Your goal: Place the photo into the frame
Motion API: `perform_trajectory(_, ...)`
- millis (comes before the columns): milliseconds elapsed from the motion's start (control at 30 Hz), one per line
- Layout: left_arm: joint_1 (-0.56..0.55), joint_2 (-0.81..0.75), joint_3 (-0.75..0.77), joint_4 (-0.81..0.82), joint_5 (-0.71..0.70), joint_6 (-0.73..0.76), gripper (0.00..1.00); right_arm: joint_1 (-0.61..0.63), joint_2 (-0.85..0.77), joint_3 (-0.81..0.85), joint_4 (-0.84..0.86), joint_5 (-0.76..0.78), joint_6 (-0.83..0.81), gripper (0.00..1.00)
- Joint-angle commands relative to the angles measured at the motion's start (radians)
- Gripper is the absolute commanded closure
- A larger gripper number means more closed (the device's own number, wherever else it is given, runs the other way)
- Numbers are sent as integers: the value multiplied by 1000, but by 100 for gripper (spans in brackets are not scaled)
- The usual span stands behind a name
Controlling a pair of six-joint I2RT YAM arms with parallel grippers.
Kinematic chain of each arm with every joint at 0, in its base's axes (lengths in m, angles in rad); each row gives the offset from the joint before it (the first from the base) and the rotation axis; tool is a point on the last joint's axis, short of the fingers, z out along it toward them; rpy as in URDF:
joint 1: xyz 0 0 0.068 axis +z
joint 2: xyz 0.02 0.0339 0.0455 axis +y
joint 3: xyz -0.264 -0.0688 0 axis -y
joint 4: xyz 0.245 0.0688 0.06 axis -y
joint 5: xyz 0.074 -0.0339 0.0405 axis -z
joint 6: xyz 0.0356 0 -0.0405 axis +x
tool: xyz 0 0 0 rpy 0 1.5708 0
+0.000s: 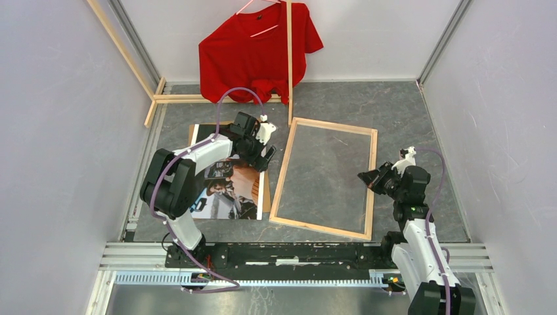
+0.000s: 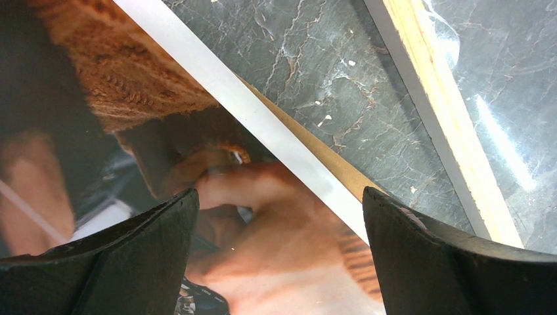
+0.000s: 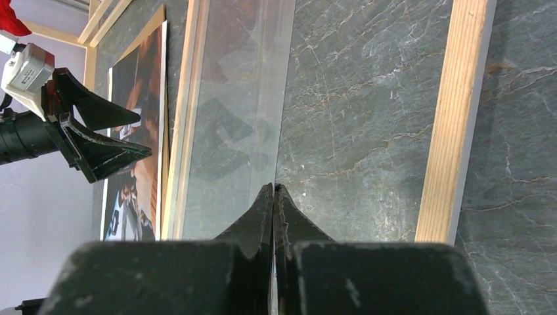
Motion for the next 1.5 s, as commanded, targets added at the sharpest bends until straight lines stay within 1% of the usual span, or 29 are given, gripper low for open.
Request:
perform_trajectory(0,-6,6,11,27,-13,19,0,-7,-10,52,1,-7,-30,100)
perform_trajectory(433,-7,3,11,27,-18,22,0,-14,-18,39,1,-53,-31,100)
perform_trajectory(467,-7,4,12,27,-18,22,0,-15,-21,38,-24,-57,-30,100)
perform_trajectory(600,-7,9,13,27,-16,21,0,-15,-27,34,-31,-71,-32,100)
perform_trajectory(933,-14,13,14,27,-18,22,0,-18,29,36,-9,-160,-18,100)
perform_trajectory(1133,-19,16,13,26,-19,23,0,-31,84,91,-49,-203,-79,100)
perform_trajectory(1300,-21,19,12,31,-19,22,0,-33,78,101,-34,-188,-80,100)
perform_trajectory(1467,-22,22,11,31,-20,22,0,-35,34,140,-54,-125,-116,100)
